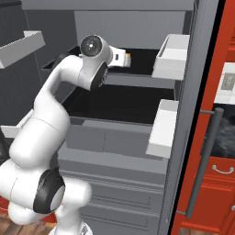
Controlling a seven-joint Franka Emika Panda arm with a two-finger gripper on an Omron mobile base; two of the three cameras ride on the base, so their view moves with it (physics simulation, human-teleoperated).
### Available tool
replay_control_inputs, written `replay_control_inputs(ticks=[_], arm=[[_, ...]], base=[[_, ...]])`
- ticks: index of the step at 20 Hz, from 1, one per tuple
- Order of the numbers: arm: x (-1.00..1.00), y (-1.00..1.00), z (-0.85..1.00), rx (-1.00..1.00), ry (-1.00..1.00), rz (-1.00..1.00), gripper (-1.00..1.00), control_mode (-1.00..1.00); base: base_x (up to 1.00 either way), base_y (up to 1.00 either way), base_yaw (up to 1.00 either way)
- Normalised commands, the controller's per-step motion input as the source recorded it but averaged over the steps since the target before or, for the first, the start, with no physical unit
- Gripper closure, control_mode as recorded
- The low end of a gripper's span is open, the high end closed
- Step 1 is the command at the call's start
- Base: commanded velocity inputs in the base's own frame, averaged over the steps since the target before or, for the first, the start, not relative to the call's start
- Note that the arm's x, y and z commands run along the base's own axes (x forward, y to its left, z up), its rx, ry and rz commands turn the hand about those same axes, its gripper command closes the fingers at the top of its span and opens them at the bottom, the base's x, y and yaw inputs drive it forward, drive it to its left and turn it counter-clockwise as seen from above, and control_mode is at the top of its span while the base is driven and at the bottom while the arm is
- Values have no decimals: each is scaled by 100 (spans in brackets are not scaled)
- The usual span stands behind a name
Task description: Take the cheese, steak, and avocado from the fridge and place them on the plate on the dining counter to create an appetizer plate.
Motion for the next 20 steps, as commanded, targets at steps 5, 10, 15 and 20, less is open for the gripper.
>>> replay_control_inputs(ticks=[5, 10, 15, 20], arm=[[60, -20, 0, 0, 0, -7, -100, -100], [53, -15, 0, 0, 2, -1, -100, -100], [45, -8, 0, 0, 5, 0, -100, -100], [38, -8, 0, 0, 7, 0, -100, -100]], base=[[0, 0, 0], [0, 0, 0], [0, 0, 0], [0, 0, 0]])
